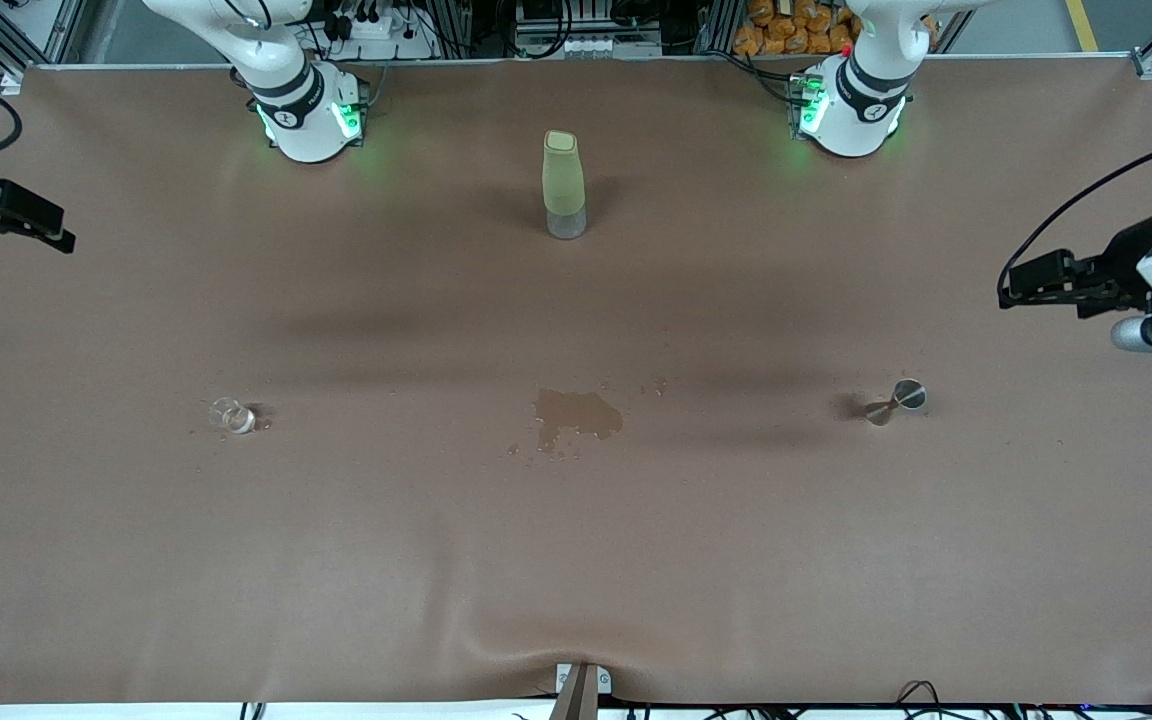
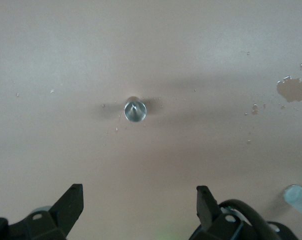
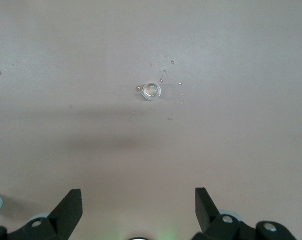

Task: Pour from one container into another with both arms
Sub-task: 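Move the left gripper toward the steel jigger while the right gripper approaches the beaker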

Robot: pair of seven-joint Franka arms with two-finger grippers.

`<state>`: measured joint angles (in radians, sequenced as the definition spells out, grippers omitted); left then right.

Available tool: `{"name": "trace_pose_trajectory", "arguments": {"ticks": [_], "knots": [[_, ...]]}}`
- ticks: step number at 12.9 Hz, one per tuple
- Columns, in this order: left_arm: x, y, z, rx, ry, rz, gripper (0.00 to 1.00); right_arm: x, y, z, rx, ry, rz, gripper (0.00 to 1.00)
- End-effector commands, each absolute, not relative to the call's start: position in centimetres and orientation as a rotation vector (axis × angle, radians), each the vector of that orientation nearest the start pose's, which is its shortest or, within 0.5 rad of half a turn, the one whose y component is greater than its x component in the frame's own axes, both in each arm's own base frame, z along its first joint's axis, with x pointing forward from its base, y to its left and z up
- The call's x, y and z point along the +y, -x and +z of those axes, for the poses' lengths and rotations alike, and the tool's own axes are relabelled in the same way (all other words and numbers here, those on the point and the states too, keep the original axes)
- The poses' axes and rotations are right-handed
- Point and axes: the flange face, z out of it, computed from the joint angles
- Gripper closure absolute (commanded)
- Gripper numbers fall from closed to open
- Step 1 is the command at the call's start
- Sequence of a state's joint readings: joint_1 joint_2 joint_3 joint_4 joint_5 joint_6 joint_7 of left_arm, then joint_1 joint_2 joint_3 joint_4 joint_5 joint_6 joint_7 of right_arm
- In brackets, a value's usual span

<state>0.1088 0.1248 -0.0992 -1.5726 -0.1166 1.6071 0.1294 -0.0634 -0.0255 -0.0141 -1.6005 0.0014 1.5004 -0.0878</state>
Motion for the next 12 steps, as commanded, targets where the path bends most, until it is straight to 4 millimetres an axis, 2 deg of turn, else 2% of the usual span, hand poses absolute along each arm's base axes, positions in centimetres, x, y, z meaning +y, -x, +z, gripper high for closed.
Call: {"name": "trace_pose_trajectory", "arguments": {"ticks": [1, 2, 4, 6, 8, 9, 11, 12], "knots": [[2.5, -59.7, 51.6, 0.178, 3.368, 0.100, 0.00, -4.2, -54.3, 57.7, -0.014, 3.128, 0.148, 0.00], [4.5, -60.2, 49.7, 0.181, 3.448, 0.111, 0.00, -4.3, -54.7, 56.5, -0.017, 3.128, 0.151, 0.00], [8.9, -60.8, 46.0, 0.413, 3.511, 0.085, 0.00, -4.2, -56.3, 53.6, -0.021, 3.127, 0.182, 0.00], [13.9, -59.9, 41.6, 0.558, 3.636, -0.163, 0.00, -3.8, -57.8, 50.8, -0.035, 3.125, 0.199, 0.00], [16.4, -58.7, 37.4, 0.744, 3.667, -0.274, 0.00, -3.8, -59.1, 48.3, -0.035, 3.124, 0.213, 0.00], [18.2, -58.3, 35.5, 0.823, 3.670, -0.320, 0.00, -4.3, -59.8, 46.6, -0.038, 3.123, 0.218, 0.00], [21.1, -57.7, 30.8, 1.113, 3.634, -0.534, 0.00, -5.3, -60.9, 43.2, -0.019, 3.119, 0.246, 0.00], [21.8, -57.6, 28.7, 1.298, 3.570, -0.657, 0.00, -6.0, -61.5, 41.4, -0.007, 3.118, 0.248, 0.00]]}}
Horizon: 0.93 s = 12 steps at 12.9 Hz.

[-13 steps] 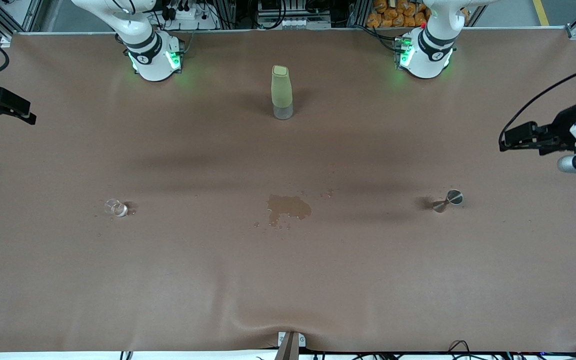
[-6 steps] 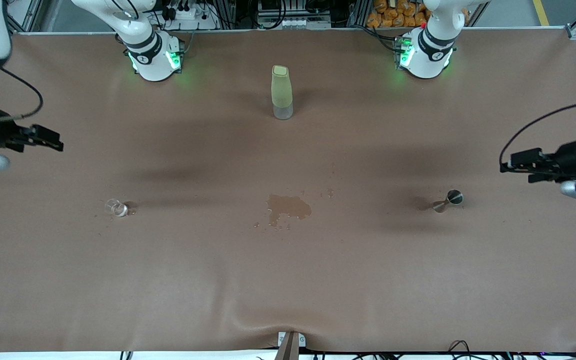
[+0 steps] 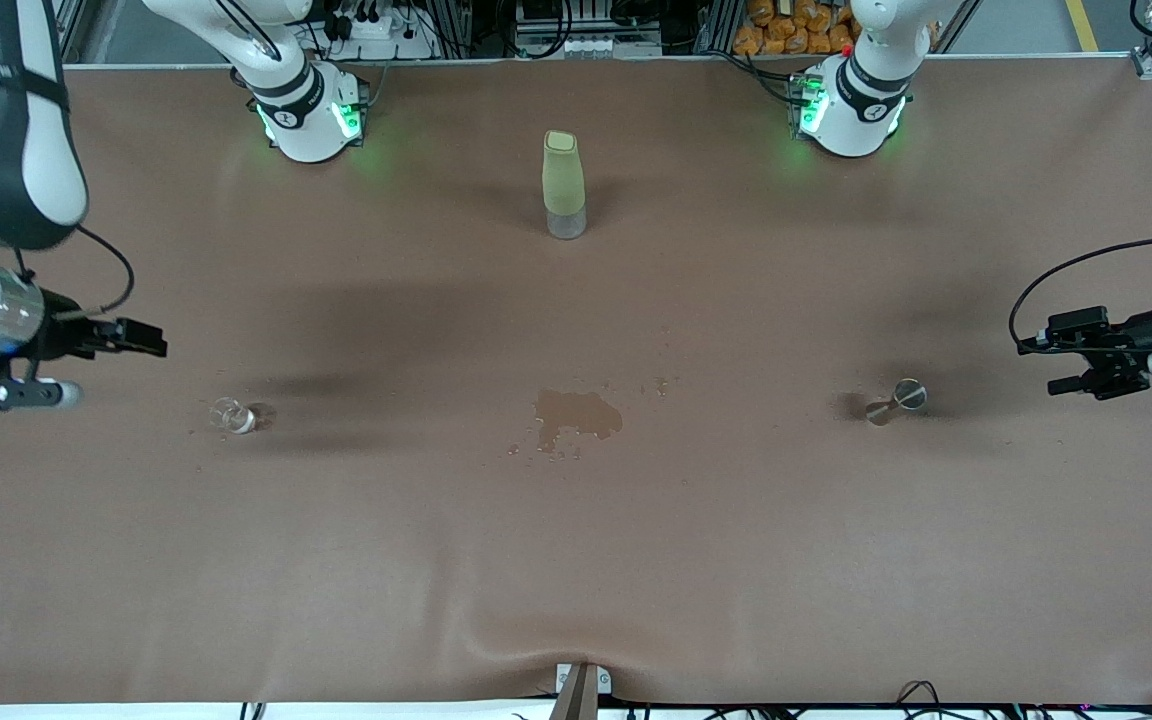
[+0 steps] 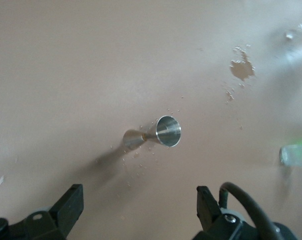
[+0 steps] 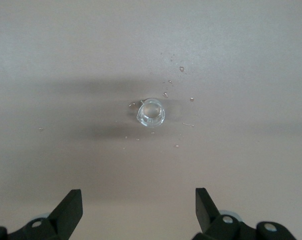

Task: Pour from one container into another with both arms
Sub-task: 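Lower the left gripper around the jigger while the right gripper lowers to the beaker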

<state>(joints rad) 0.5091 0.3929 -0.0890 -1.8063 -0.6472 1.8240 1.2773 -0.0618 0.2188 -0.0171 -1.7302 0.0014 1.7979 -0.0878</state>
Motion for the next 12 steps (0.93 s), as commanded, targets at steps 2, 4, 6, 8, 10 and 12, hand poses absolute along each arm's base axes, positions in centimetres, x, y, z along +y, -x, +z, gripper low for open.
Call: {"name": "trace_pose_trajectory", "arguments": {"ticks": [2, 4, 6, 8, 10, 12], "knots": [[22.8, -56.9, 26.0, -0.879, -2.161, 0.475, 0.00, -7.1, -62.6, 37.7, -0.057, 3.114, 0.245, 0.00], [22.4, -56.3, 22.1, -1.021, -1.988, 0.601, 0.00, -8.5, -63.6, 34.7, -0.131, 3.112, 0.211, 0.00], [22.5, -55.4, 19.1, -1.037, -1.900, 0.649, 0.00, -9.8, -64.2, 32.2, -0.230, 3.108, 0.182, 0.00], [22.0, -54.8, 16.4, -1.079, -1.817, 0.691, 0.00, -10.4, -64.5, 30.3, -0.370, 3.091, 0.171, 0.00], [20.8, -54.8, 14.6, -1.110, -1.680, 0.714, 0.00, -10.5, -64.4, 29.2, -0.523, 3.056, 0.187, 0.00], [21.2, -56.2, 14.7, -1.226, -1.635, 0.745, 0.00, -10.3, -63.8, 27.7, -0.570, 3.035, 0.224, 0.00]]}}
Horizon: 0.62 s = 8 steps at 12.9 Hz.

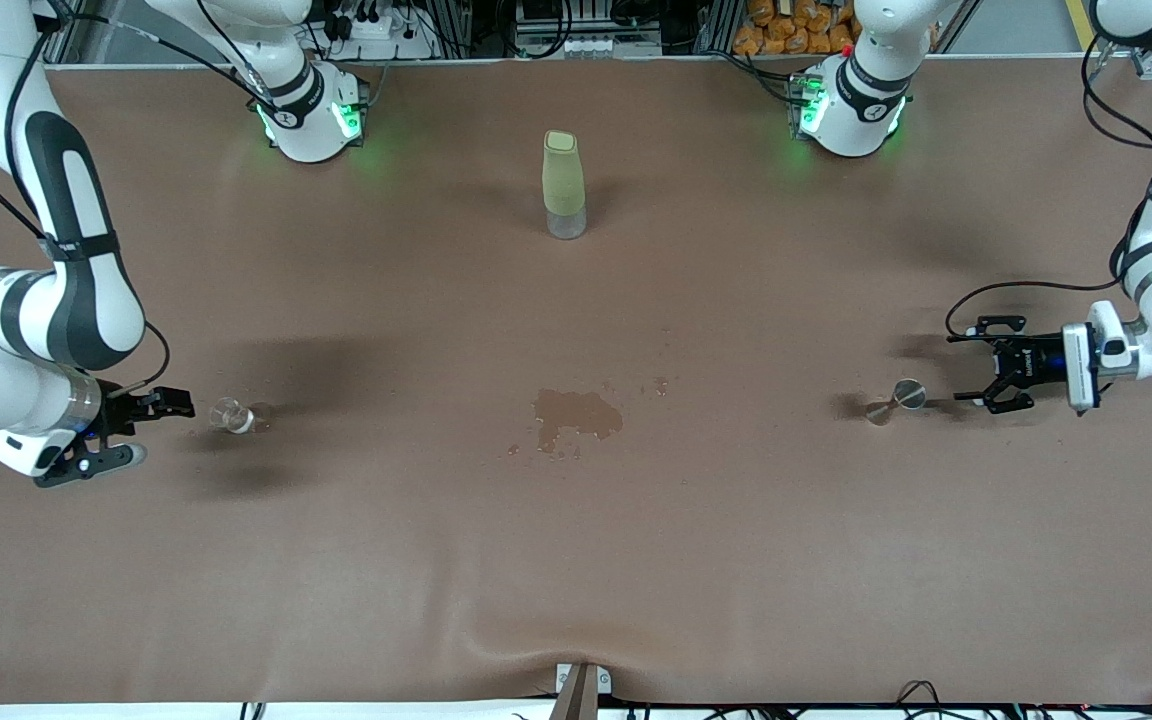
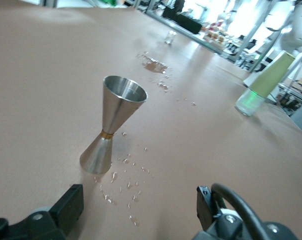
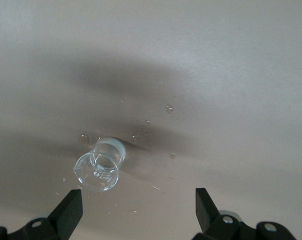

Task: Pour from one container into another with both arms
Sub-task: 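Lower the left gripper around the jigger while the right gripper lowers to the beaker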

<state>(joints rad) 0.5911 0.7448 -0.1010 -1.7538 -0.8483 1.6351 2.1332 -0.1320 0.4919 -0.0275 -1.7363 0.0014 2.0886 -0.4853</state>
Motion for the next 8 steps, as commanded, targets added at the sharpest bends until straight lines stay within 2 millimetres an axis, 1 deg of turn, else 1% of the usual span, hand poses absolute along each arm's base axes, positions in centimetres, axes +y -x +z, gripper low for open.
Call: {"name": "trace_pose_trajectory", "arguments": {"ticks": [1, 3, 4, 5, 6, 7, 8], "knots": [[20.6, -56.7, 14.1, -1.276, -1.599, 0.763, 0.00, -10.2, -63.8, 27.4, -0.575, 3.035, 0.220, 0.00], [20.3, -57.2, 12.6, -1.329, -1.546, 0.815, 0.00, -9.9, -63.8, 26.7, -0.625, 3.022, 0.231, 0.00], [19.8, -57.7, 12.7, -1.374, -1.507, 0.853, 0.00, -10.0, -63.8, 26.2, -0.639, 3.016, 0.229, 0.00], [19.6, -57.8, 12.9, -1.417, -1.476, 0.886, 0.04, -10.2, -63.8, 26.3, -0.678, 3.005, 0.222, 0.00], [18.8, -58.2, 12.9, -1.435, -1.450, 0.909, 0.06, -10.2, -63.8, 26.7, -0.726, 2.978, 0.213, 0.00], [18.7, -58.2, 12.9, -1.445, -1.437, 0.931, 0.07, -10.8, -63.8, 27.3, -0.757, 2.941, 0.176, 0.00], [18.1, -58.5, 12.8, -1.467, -1.404, 0.970, 0.10, -11.5, -63.6, 27.3, -0.803, 2.888, 0.140, 0.00]]}}
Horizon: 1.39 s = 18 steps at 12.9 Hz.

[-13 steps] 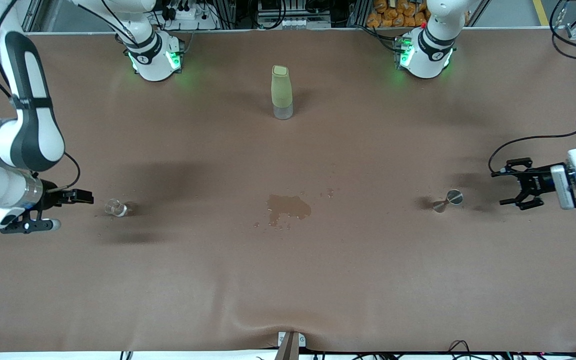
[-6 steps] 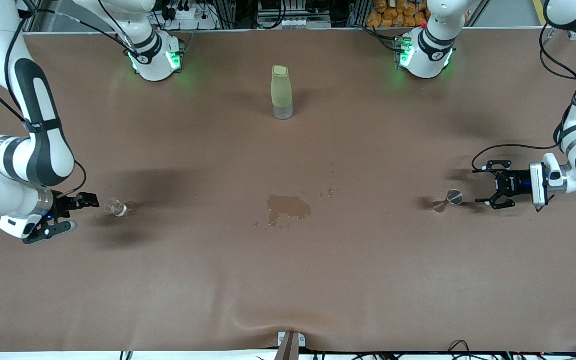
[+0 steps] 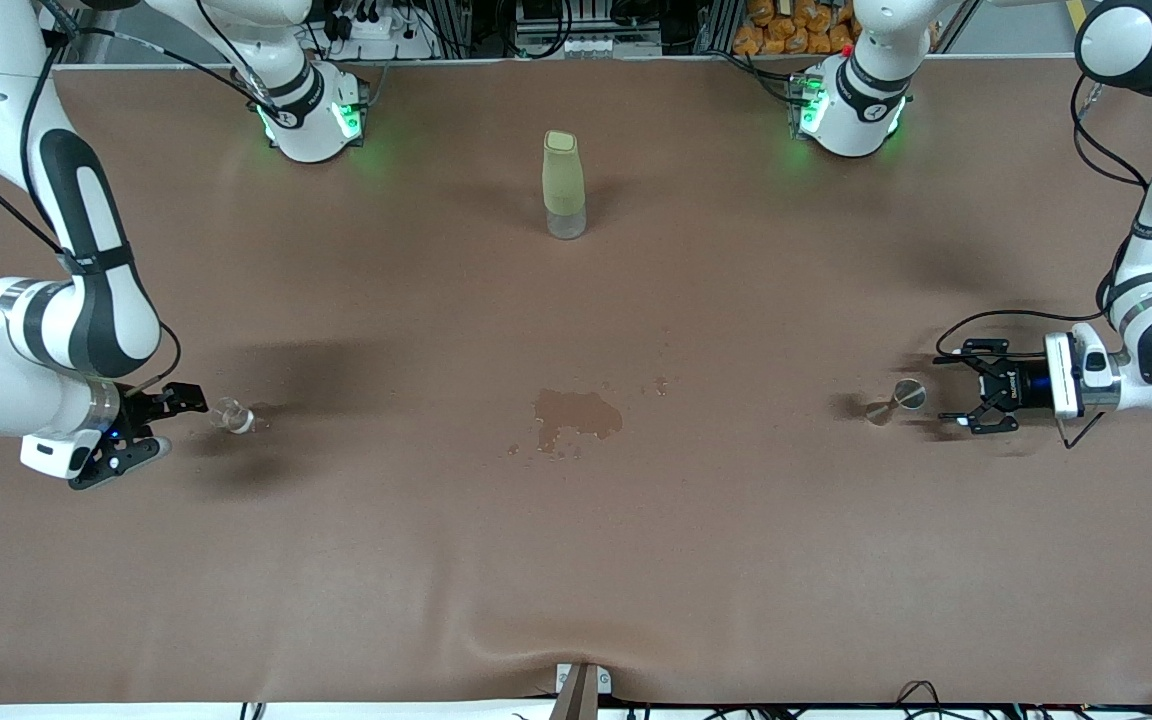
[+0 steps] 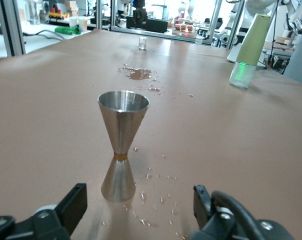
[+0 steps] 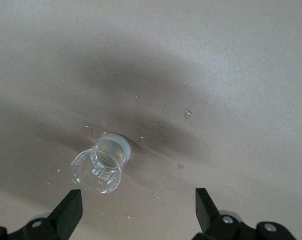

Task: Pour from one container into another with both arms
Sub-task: 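Lower the left gripper around the jigger while the right gripper lowers to the beaker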

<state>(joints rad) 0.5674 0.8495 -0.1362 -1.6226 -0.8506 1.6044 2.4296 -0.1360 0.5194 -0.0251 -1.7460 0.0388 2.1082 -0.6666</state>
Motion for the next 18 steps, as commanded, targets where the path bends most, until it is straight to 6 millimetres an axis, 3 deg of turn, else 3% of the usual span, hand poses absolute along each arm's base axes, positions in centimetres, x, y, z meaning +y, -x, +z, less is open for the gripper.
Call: {"name": "trace_pose_trajectory", "arguments": {"ticks": [1, 4, 6, 12, 18], "knots": [[17.8, -58.5, 12.6, -1.487, -1.377, 1.008, 0.17, -12.4, -63.4, 27.0, -0.836, 2.838, 0.104, 0.00], [16.5, -58.4, 10.4, -1.462, -1.342, 1.061, 0.19, -14.5, -62.4, 27.1, -1.022, 2.629, 0.005, 0.00], [15.8, -58.7, 10.2, -1.478, -1.312, 1.111, 0.23, -15.4, -61.6, 27.5, -1.089, 2.490, -0.068, 0.00], [15.1, -58.7, 9.6, -1.472, -1.300, 1.132, 0.30, -16.6, -61.1, 27.8, -1.542, 2.063, -0.462, 0.00], [13.7, -59.2, 9.2, -1.472, -1.283, 1.147, 0.33, -22.0, -58.9, 22.3, -1.613, 1.860, -0.669, 0.00]]}}
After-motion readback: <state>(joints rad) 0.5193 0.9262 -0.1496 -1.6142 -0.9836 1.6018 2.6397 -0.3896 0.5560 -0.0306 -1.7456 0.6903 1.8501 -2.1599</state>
